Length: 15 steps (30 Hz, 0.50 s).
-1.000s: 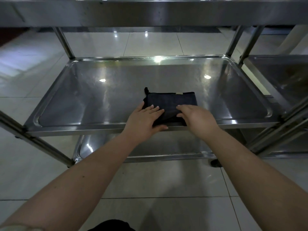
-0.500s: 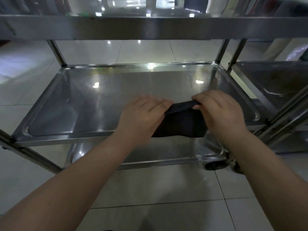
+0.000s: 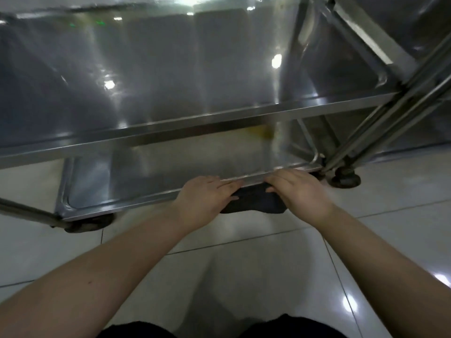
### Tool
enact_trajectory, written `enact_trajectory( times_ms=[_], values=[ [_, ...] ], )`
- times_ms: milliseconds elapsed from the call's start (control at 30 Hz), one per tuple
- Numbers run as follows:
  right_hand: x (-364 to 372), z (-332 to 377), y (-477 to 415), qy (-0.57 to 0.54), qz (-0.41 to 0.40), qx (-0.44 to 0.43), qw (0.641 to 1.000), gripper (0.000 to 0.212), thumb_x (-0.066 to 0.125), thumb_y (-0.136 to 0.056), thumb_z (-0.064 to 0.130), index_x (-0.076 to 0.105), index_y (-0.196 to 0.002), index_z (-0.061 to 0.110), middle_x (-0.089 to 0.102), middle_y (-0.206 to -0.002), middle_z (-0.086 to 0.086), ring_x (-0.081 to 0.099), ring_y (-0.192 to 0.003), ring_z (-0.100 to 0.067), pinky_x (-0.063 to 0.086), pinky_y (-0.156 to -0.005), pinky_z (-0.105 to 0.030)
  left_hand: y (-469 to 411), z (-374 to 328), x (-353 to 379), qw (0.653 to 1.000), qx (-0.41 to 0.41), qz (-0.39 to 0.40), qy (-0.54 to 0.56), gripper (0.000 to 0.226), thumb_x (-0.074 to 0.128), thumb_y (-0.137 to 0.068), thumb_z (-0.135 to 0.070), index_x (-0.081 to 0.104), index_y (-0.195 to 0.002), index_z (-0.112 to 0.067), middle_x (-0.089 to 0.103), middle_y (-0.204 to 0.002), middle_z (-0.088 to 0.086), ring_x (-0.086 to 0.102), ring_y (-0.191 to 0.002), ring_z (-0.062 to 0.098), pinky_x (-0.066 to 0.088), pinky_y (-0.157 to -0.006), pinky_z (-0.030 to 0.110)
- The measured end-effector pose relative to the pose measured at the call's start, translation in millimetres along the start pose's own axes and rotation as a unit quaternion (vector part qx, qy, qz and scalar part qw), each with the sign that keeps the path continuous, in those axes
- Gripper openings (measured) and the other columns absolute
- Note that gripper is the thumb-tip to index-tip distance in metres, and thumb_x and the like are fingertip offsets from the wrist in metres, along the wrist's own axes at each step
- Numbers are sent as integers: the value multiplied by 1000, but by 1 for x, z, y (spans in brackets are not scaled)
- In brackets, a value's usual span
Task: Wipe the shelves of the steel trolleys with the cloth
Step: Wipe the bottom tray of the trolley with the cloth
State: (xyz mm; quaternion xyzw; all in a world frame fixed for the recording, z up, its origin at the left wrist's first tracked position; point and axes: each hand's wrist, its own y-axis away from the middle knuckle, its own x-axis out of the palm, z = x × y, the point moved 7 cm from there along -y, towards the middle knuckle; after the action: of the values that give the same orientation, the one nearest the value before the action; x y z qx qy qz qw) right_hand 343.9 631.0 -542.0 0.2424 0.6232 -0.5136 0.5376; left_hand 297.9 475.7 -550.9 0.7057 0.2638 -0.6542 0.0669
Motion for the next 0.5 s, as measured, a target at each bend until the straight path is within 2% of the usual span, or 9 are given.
enact_trajectory(
  times_ms=[33, 100, 167, 233, 300, 333, 367, 433, 500],
  values=[
    [9, -6, -3, -2, 7, 5, 1000, 32, 50, -94, 23, 73, -95, 1, 70, -84, -15, 68, -72, -32, 55, -58, -37, -5, 10, 9, 999, -42, 27, 16, 31, 58, -95, -29, 69, -119, -12, 74, -94, 9, 70, -79, 30, 57, -64, 38],
    [23, -24, -19, -3, 29, 25, 999, 28, 54, -94, 21, 73, -95, -1, 69, -82, -18, 68, -71, -35, 54, -55, -38, -19, 36, 26, 988, -138, 63, 40, 35, 48, -101, -33, 60, -132, -20, 71, -109, 9, 66, -96, 30, 53, -77, 41],
    [29, -51, -42, -13, 32, 77, 996, 25, 57, -96, 17, 70, -104, -1, 68, -92, -24, 66, -81, -40, 53, -67, -43, -42, 57, 27, 980, -186, 42, 63, 37, 45, -102, -33, 56, -136, -22, 67, -121, 9, 63, -106, 31, 50, -88, 42],
    [27, -76, -62, -7, -3, 118, 993, 32, 50, -98, 23, 69, -109, 0, 67, -98, -25, 64, -89, -42, 51, -75, -45, -67, 70, 16, 980, -195, -27, 41, 35, 50, -100, -31, 60, -132, -21, 69, -119, 10, 64, -103, 34, 52, -84, 43],
    [25, -92, -68, 4, -64, 126, 990, 39, 45, -97, 28, 71, -106, 0, 68, -94, -24, 64, -86, -41, 52, -75, -45, -78, 70, 7, 979, -166, -120, 0, 31, 60, -92, -25, 69, -120, -17, 73, -107, 10, 69, -87, 35, 56, -70, 38],
    [29, -96, -66, 6, -91, 127, 988, 38, 46, -97, 27, 71, -105, 1, 69, -94, -22, 64, -86, -40, 53, -76, -45, -78, 68, 11, 977, -147, -156, -6, 30, 65, -87, -19, 71, -116, -13, 73, -105, 11, 70, -85, 35, 56, -71, 37],
    [38, -100, -58, 4, -107, 129, 986, 34, 49, -97, 25, 71, -106, 0, 69, -97, -21, 65, -88, -39, 53, -78, -45, -77, 65, 24, 977, -130, -167, 1, 32, 68, -84, -12, 71, -116, -9, 72, -110, 13, 71, -90, 34, 56, -78, 40],
    [70, -100, -38, -12, -103, 131, 986, 25, 56, -93, 15, 71, -104, -2, 69, -101, -20, 66, -92, -38, 53, -80, -45, -72, 63, 69, 985, -139, -96, 42, 37, 65, -87, -6, 66, -124, -6, 64, -127, 15, 64, -113, 33, 45, -101, 45],
    [111, -105, -16, -23, -63, 149, 987, 17, 64, -86, 6, 72, -98, -3, 70, -97, -22, 67, -90, -40, 53, -81, -47, -63, 68, 127, 981, -183, 23, 55, 42, 51, -100, -14, 51, -141, -15, 48, -147, 7, 46, -135, 26, 26, -115, 39]
  ],
)
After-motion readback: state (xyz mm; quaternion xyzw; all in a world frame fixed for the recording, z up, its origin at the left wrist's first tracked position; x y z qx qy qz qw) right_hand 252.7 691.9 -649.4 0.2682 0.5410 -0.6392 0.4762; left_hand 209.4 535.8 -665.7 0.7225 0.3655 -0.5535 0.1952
